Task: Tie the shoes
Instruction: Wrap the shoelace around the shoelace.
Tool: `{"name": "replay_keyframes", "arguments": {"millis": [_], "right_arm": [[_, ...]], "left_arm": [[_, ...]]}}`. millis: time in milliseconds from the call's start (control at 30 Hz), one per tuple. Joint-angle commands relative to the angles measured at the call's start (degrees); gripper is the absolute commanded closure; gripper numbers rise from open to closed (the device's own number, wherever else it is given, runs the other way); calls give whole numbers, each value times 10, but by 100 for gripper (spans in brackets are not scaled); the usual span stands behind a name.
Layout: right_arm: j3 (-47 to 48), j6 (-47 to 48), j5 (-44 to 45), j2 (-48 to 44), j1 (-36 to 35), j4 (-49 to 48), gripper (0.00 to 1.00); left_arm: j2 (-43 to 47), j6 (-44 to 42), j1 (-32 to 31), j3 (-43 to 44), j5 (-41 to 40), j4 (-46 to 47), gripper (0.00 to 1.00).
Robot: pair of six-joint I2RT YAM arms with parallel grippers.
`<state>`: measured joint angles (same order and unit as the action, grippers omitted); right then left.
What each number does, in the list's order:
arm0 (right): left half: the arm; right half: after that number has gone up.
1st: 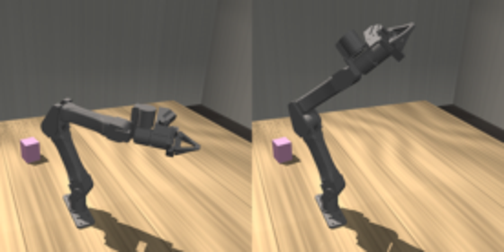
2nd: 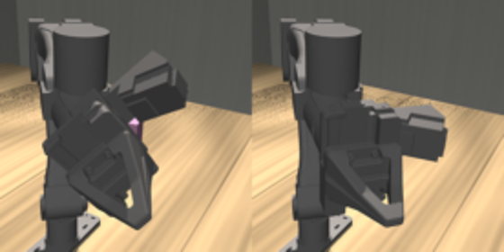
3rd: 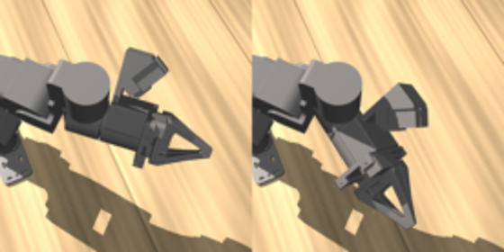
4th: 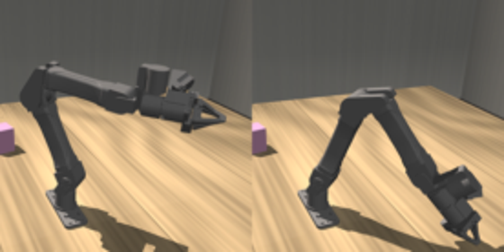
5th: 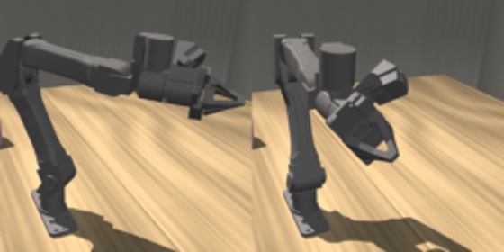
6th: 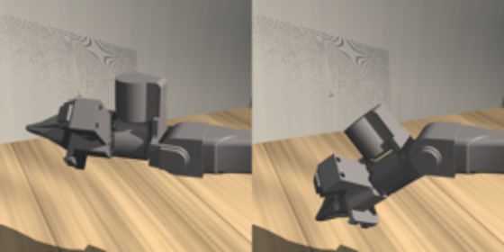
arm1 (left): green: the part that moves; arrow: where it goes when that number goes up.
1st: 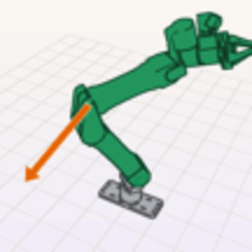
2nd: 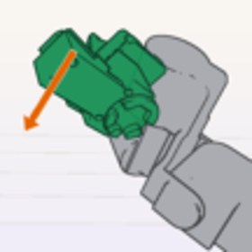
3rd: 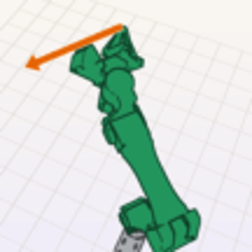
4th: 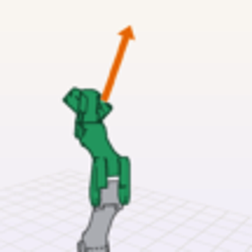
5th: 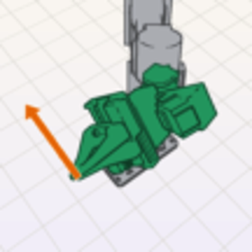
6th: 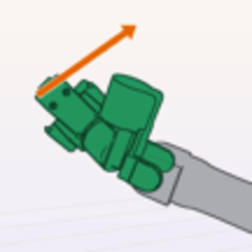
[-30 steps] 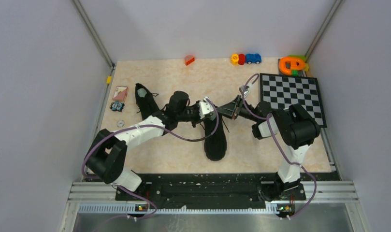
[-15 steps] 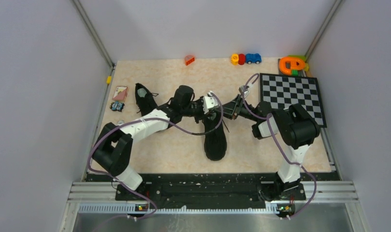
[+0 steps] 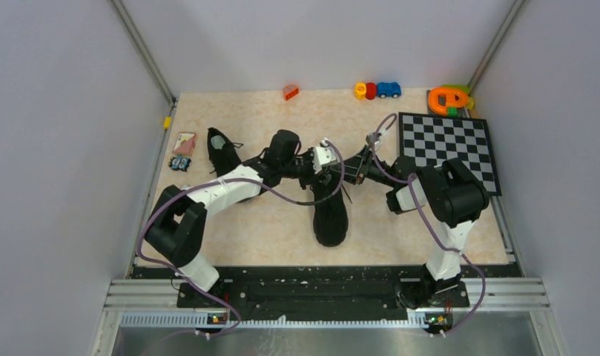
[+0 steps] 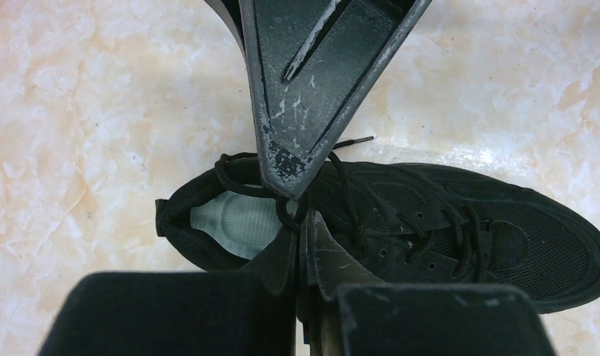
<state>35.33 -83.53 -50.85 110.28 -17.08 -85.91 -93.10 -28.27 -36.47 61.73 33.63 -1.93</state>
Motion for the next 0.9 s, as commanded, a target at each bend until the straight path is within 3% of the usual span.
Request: {"name": "replay_keyframes", "arguments": {"millis": [0,333,867], "right_arm": [[11,18,-6,-5,3,-85,62],[16,24,-7,-8,3,-69,71],[17,47,-4,-15,0,-26,73]], "left_arm": [[-6,10,2,33,22,3,100],[-29,11,-2,59,28,-14,100],[-38,10,-10,88,30,-33,100]]}}
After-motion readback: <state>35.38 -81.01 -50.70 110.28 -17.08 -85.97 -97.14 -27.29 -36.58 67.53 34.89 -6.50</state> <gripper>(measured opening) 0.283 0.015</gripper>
